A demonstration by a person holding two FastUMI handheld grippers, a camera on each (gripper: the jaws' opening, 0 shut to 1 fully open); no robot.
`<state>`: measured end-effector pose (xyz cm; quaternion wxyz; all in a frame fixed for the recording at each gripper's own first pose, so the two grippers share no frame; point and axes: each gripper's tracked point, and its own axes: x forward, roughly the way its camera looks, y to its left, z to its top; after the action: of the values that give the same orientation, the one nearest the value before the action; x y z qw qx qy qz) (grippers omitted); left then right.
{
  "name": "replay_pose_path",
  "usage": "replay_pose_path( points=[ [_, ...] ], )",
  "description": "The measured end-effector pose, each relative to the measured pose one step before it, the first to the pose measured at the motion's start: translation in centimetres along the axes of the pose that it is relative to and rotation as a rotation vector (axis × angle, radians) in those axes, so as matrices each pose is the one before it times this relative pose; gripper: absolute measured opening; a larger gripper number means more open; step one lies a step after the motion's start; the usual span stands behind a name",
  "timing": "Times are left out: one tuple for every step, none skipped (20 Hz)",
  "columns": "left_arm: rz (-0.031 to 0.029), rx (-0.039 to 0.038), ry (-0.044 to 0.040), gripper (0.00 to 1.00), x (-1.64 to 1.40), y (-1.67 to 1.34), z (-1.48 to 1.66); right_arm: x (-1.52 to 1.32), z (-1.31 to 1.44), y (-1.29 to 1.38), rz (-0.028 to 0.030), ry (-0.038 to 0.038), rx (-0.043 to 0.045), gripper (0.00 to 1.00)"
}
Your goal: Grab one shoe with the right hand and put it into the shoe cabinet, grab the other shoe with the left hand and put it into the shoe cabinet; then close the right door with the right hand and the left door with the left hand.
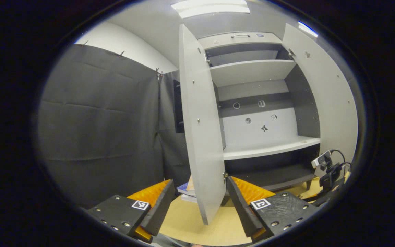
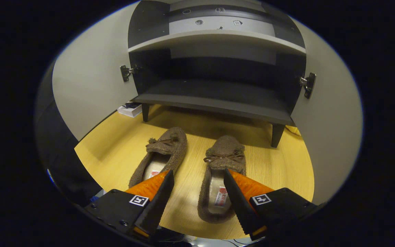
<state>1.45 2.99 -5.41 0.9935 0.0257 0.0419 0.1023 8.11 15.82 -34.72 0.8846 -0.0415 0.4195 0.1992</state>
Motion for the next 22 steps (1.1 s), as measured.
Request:
replay_pose_path(
  points=[
    [0.00625,0.00341,0.00194,0.91,-0.049,0.274,-0.171,0.593,-0.528,-0.109,-0.00608,0.02021,0.00397,0.94],
    [0.00580,0.00313,0.00301,0.91,-0.018,0.298,-0.168,0.645,-0.177,-0.038,-0.00138,0.01411,0.00806,0.88],
    [0.00641,0.00167,0.00381,0.91,-0.084,0.260,-0.138,0.310,-0.435,-0.101,-0.00317,0.01529,0.00381,0.83],
    [0.00624,-0.00091,0.00503,0.91,0.061,0.239,-0.176,0.660,-0.196,-0.170,-0.00299,0.01300,-0.00173,0.75],
    [0.00507,-0.00272,0.00576,0.91,-0.021,0.162,-0.257,0.260,-0.181,0.027,-0.00493,0.01142,-0.00260,0.75],
    [0.00533,-0.00221,0.00510,0.91,-0.009,0.221,-0.240,0.399,-0.111,-0.069,-0.00434,0.00849,-0.00475,0.75],
    [0.00305,-0.00210,0.00553,0.91,-0.013,0.047,-0.135,0.626,-0.122,-0.081,-0.00502,0.00869,-0.00303,0.75],
    [0.00328,-0.00114,0.00222,0.91,-0.052,0.095,-0.070,0.503,-0.148,-0.050,-0.00249,0.01105,-0.00282,0.75],
    [0.00168,-0.00015,-0.00040,0.91,0.111,0.016,-0.009,0.463,-0.171,-0.129,-0.00737,0.00969,0.00796,0.75],
    [0.00152,0.00162,0.00038,0.91,-0.026,0.016,0.054,0.482,-0.236,-0.103,-0.00545,0.01246,0.00294,0.59],
    [0.00162,0.00194,-0.00100,0.91,-0.035,-0.015,0.075,0.242,-0.261,-0.362,-0.01815,0.00805,-0.00353,0.48],
    [0.00108,0.00027,-0.00269,0.91,0.103,-0.081,0.021,-0.101,0.273,-0.482,-0.01689,-0.00917,-0.00413,0.33],
    [-0.00155,-0.00243,-0.00180,0.91,0.031,-0.121,0.103,-0.084,0.063,-0.229,-0.00823,-0.00726,0.00827,0.35],
    [-0.00304,-0.00261,-0.00190,0.91,0.019,-0.206,0.059,0.269,-0.037,0.388,0.00956,0.00729,0.00995,0.15],
    [-0.00418,-0.00134,-0.00197,0.91,-0.010,-0.264,0.066,-0.092,0.334,-0.351,0.00867,-0.00685,0.01404,0.14],
    [-0.00540,0.00038,-0.00150,0.91,0.050,-0.290,0.072,-0.876,-0.260,0.125,0.00437,-0.00019,0.00603,0.02],
    [-0.00525,0.00214,-0.00188,0.91,0.059,-0.304,0.115,0.209,0.035,-0.121,0.00429,-0.00639,0.00399,0.02],
    [-0.00369,0.00328,-0.00368,0.91,-0.123,-0.158,0.119,-0.504,0.274,-0.123,0.00296,-0.01346,-0.00130,0.02],
    [-0.00463,0.00188,-0.00538,0.91,-0.134,-0.161,0.116,-0.309,0.129,-0.147,0.00076,-0.01410,-0.00242,0.02],
    [-0.00459,0.00164,-0.00371,0.91,0.026,-0.197,0.210,-0.442,0.477,-0.140,0.00346,-0.01586,0.00079,0.02],
    [-0.00226,0.00124,-0.00215,0.91,-0.089,-0.186,0.031,-0.651,0.246,0.014,0.00699,-0.01059,0.00128,0.02],
    [-0.00246,-0.00130,-0.00093,0.94,0.058,-0.170,0.146,-0.540,0.417,0.020,0.00973,-0.00769,0.00514,0.02]
  ],
)
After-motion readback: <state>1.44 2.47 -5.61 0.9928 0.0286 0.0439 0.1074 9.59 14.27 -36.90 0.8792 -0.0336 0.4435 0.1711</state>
